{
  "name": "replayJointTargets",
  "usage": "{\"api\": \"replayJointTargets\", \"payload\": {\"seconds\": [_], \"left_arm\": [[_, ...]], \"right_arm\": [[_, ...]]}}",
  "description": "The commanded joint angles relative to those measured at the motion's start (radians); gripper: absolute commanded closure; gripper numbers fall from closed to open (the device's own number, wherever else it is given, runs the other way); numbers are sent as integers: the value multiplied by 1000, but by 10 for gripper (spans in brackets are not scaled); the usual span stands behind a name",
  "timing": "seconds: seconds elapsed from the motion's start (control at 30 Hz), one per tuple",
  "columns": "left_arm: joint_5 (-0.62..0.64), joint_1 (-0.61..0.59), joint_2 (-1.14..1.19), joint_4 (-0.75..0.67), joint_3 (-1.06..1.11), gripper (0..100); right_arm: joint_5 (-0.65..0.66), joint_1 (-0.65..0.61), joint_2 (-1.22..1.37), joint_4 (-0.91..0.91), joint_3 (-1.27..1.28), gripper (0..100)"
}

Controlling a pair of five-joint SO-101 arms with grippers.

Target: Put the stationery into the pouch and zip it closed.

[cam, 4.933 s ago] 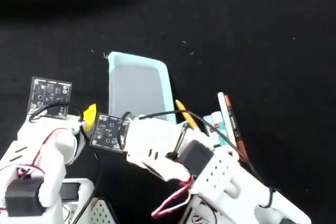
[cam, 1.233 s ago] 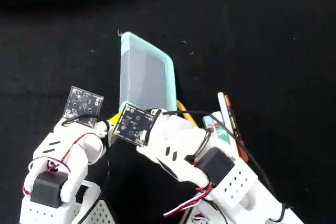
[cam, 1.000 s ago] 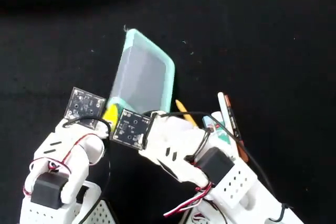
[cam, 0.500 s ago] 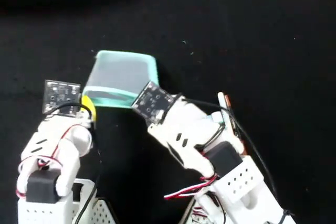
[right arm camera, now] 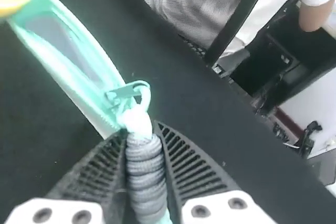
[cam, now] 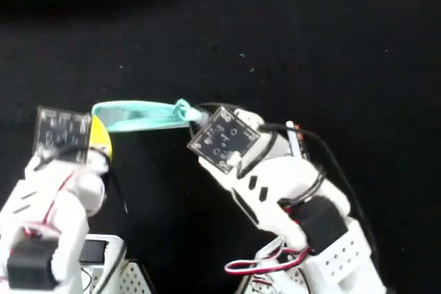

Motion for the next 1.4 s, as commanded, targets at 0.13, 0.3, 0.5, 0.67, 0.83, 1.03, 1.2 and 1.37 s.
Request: {"api": "replayJointTargets", "payload": {"seconds": [0.13,0.3,0.5,0.67,0.83,1.03,1.2,1.37], "left_arm": [[29,-12,411,140,-326,970],[32,-15,591,269,-506,874],[32,-15,658,293,-628,869],[32,-15,660,292,-624,925],[32,-15,651,290,-633,970],[32,-15,651,293,-625,970],[26,-21,651,290,-595,970],[31,-28,649,215,-519,970]], "right_arm": [[74,32,205,75,-295,986],[114,35,275,51,-302,986],[120,38,275,54,-300,986],[120,38,275,54,-302,986],[120,40,275,49,-302,986],[120,77,275,46,-305,986],[120,170,275,63,-312,986],[141,172,282,25,-217,986]]}}
